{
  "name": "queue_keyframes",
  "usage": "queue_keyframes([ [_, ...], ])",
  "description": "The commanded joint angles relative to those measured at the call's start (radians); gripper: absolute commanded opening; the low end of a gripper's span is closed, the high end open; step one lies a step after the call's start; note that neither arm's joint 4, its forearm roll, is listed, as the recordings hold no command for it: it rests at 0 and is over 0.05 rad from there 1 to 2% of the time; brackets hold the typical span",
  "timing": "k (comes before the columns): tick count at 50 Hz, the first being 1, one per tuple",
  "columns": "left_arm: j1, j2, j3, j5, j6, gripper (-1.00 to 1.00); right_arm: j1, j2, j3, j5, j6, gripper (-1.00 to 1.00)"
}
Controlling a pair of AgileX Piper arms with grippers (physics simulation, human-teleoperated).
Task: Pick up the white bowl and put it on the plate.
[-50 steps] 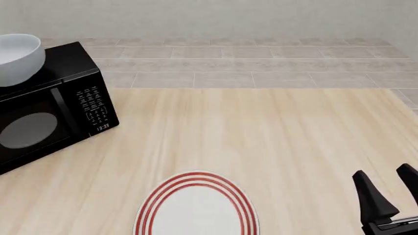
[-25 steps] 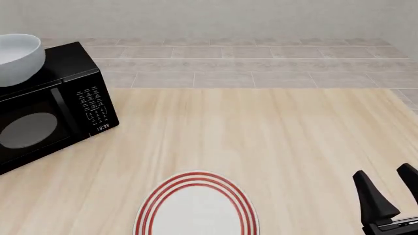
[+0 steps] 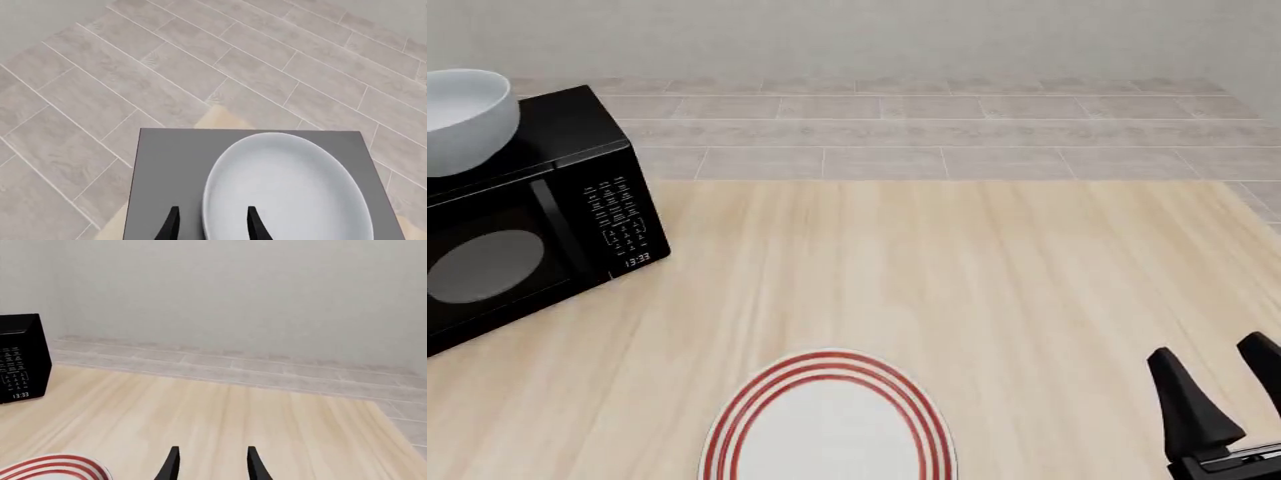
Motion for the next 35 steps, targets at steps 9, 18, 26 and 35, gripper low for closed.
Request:
queue_keyframes([
  [9,-0.024,0.053,-0.009,-0.034,-0.035,1.00,0.008,0.000,-0.003,-0.007,-0.004,1.00],
  [18,-0.019,0.082,0.003,-0.057,-0.016,1.00,0.002,0.000,-0.003,-0.006,0.001,1.00],
  [26,-0.012,0.087,0.005,-0.059,-0.010,1.00,0.005,0.000,-0.006,-0.005,0.000,1.00],
  [35,-0.003,0.088,0.016,-0.071,-0.006,1.00,0.014,0.000,-0.015,-0.004,-0.005,1.00],
])
